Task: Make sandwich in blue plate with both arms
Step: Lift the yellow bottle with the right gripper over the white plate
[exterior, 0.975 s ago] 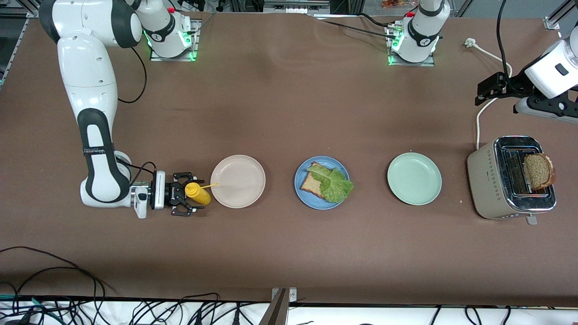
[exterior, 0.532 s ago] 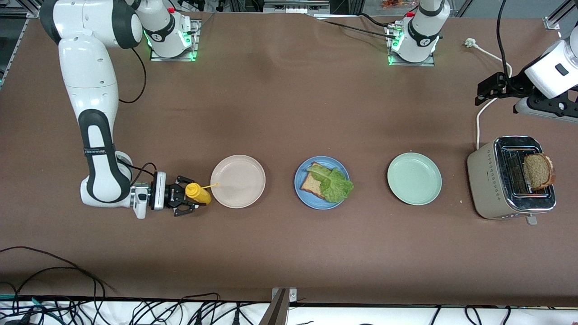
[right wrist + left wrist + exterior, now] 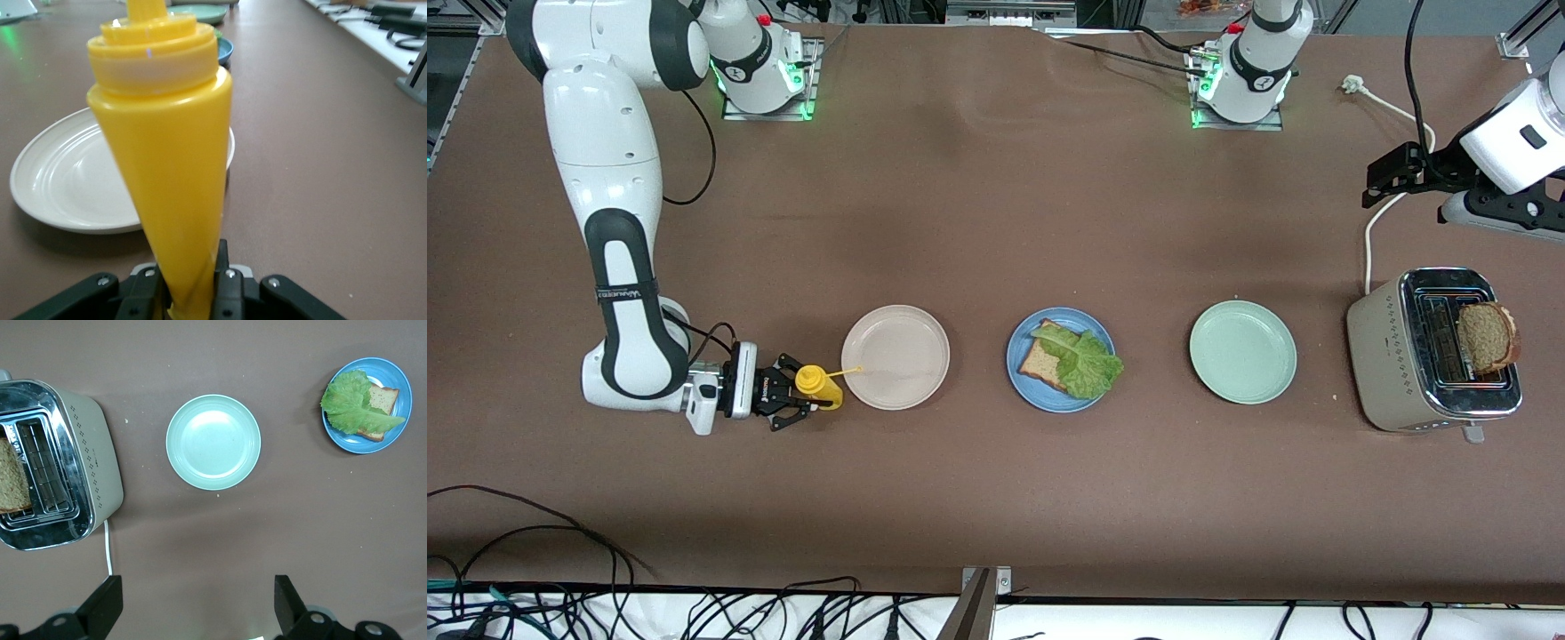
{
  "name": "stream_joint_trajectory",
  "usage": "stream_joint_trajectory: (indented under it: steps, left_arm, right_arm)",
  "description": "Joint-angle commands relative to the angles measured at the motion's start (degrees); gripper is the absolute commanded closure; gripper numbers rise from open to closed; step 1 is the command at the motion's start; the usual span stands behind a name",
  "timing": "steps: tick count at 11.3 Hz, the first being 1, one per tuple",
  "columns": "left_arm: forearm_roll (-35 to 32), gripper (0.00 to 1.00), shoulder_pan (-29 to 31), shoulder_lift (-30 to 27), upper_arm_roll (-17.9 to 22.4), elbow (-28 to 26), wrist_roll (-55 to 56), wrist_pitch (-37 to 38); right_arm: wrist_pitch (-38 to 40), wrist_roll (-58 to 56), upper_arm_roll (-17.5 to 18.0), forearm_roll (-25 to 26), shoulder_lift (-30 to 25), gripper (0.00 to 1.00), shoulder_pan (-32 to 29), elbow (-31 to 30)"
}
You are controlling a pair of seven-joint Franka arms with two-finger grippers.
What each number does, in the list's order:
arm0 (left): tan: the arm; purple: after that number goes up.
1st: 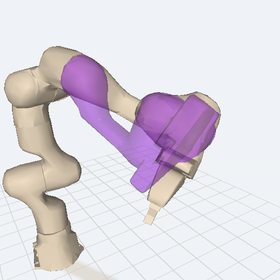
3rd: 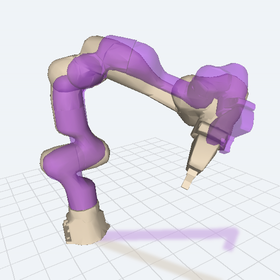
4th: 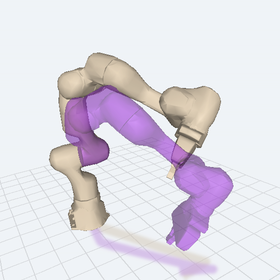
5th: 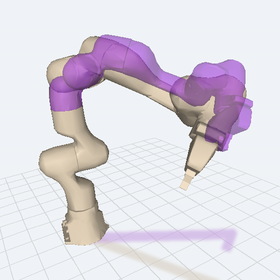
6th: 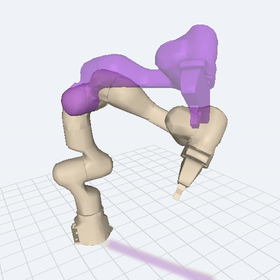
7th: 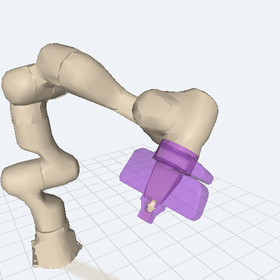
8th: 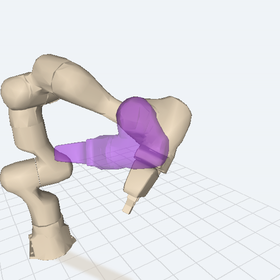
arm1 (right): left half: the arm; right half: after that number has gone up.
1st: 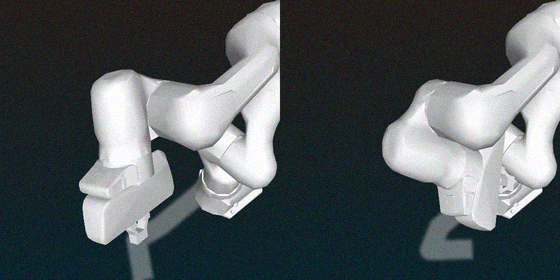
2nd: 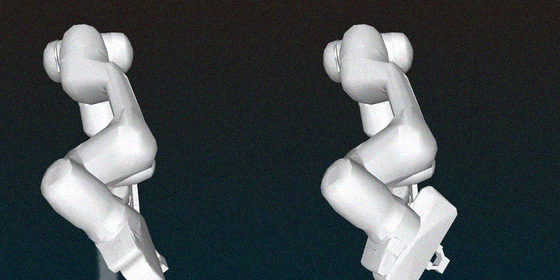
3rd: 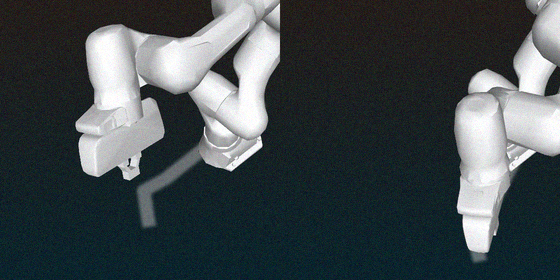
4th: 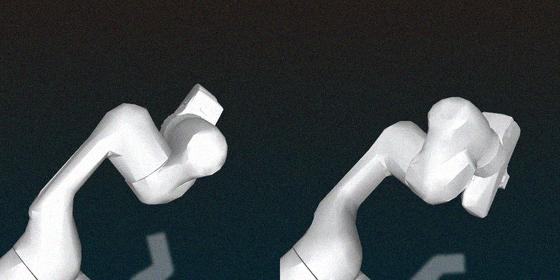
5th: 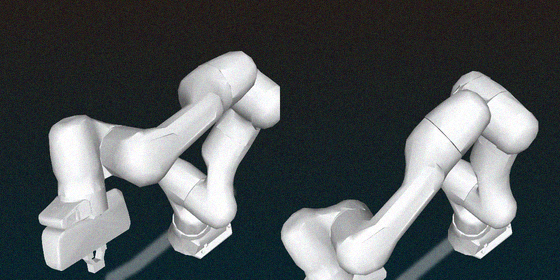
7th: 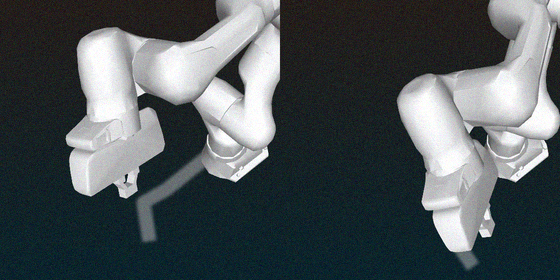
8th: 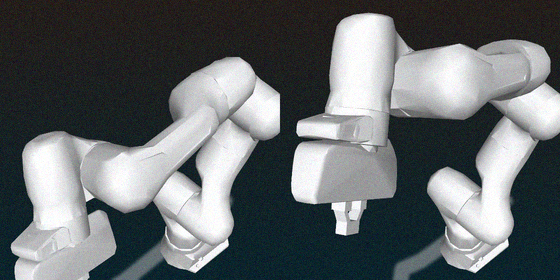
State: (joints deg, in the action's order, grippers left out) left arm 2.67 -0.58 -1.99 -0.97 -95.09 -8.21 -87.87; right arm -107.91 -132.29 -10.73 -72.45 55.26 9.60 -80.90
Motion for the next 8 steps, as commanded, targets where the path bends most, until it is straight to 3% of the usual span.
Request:
stream_joint_trajectory:
  steps: [1,6,8]
  left_arm:
    - [1.10,0.00,0.05,-0.82,0.09,-0.45,-0.23,0.16]
    - [1.10,0.00,0.05,-0.82,0.09,-0.45,-0.14,0.16]
    - [1.10,0.00,0.05,-0.82,0.18,-0.45,-0.23,0.16]
  right_arm:
    - [-0.64,7.99,-1.83,7.48,-4.01,1.00,1.03,-0.32]
    - [-0.55,28.54,-3.07,23.11,-9.81,1.00,3.57,0.21]
    - [-0.46,34.88,-7.44,26.12,-10.08,1.00,8.12,1.44]
